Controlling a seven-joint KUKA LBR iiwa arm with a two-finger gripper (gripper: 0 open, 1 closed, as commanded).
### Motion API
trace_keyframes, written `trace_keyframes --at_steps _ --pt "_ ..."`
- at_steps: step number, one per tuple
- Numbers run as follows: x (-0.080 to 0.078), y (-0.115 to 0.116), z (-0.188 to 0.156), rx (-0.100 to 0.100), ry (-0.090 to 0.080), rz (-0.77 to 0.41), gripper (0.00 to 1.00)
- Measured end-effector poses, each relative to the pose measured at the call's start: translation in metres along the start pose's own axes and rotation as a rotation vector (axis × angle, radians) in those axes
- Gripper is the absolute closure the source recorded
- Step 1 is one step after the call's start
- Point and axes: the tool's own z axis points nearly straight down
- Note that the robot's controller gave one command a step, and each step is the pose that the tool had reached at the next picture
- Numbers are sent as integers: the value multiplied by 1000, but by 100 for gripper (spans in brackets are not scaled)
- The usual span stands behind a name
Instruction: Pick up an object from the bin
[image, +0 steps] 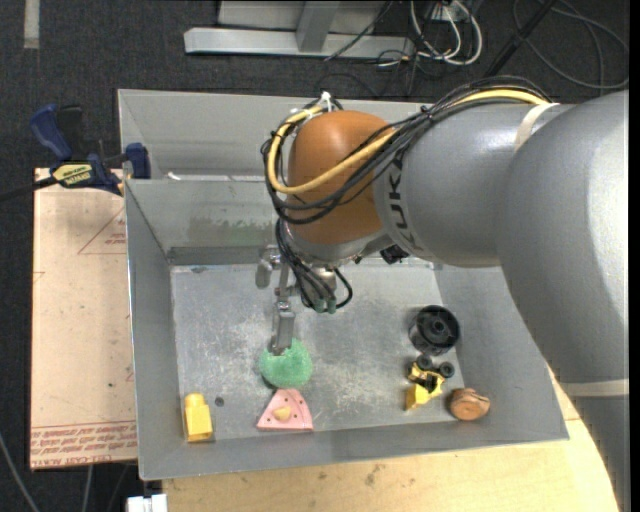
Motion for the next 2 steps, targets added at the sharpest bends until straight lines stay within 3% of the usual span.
trace_keyframes --at_steps 2 --pt "0 -7 -12 -1 -7 -67 0"
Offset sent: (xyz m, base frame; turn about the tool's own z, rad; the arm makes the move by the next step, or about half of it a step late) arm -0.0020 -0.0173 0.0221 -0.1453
